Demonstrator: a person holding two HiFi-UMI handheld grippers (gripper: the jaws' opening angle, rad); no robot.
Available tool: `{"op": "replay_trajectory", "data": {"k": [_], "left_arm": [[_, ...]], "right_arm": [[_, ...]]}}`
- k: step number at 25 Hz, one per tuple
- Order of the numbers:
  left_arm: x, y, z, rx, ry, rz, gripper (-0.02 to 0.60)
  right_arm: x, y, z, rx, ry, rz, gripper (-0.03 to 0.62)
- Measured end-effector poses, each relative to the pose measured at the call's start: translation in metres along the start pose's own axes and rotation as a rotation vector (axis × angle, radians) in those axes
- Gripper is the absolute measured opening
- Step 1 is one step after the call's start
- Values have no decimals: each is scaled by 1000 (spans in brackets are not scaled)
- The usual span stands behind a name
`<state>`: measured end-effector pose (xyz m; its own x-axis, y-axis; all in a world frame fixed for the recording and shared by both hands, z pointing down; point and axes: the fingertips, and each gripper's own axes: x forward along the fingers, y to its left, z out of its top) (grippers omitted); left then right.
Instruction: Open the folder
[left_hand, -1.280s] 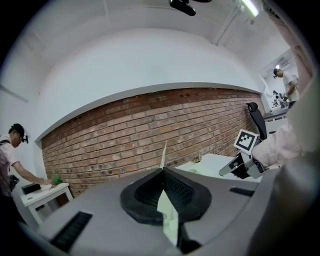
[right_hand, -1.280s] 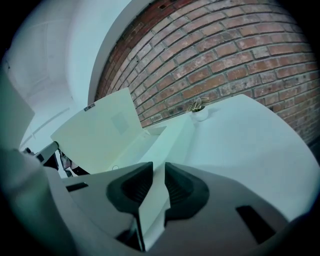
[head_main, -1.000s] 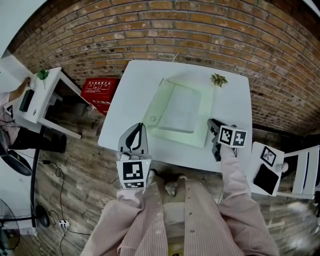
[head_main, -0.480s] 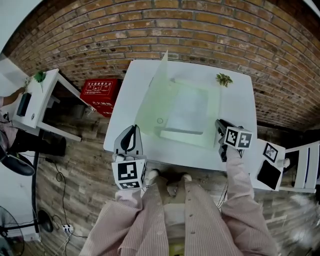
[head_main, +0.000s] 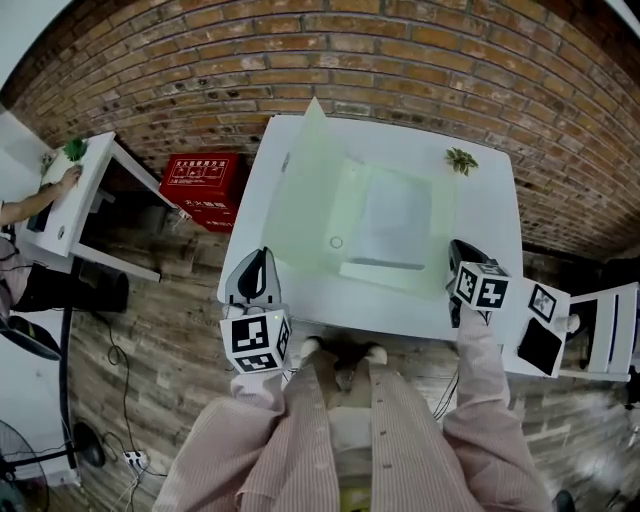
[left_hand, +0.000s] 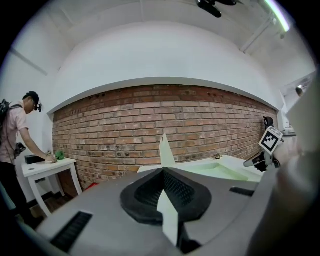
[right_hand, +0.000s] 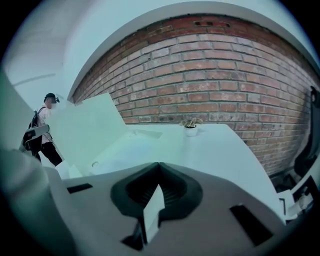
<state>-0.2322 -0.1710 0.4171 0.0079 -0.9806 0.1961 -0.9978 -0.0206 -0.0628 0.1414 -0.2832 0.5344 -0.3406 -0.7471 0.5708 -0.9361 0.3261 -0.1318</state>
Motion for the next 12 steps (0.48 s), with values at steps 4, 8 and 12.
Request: {"op": "replay_trajectory", "data": {"k": [4,8,12], "left_arm": [[3,16,-9,-28,13,6,-6],[7,34,-18,-77,27,10,-5],[11,46,-27,-93,46,6,-5]], "right_arm": [[-3,26,14,-54,-26,0,5],[-3,55,30,-70,-65,25,5],[1,87,40,-91,-103,66,5]]}}
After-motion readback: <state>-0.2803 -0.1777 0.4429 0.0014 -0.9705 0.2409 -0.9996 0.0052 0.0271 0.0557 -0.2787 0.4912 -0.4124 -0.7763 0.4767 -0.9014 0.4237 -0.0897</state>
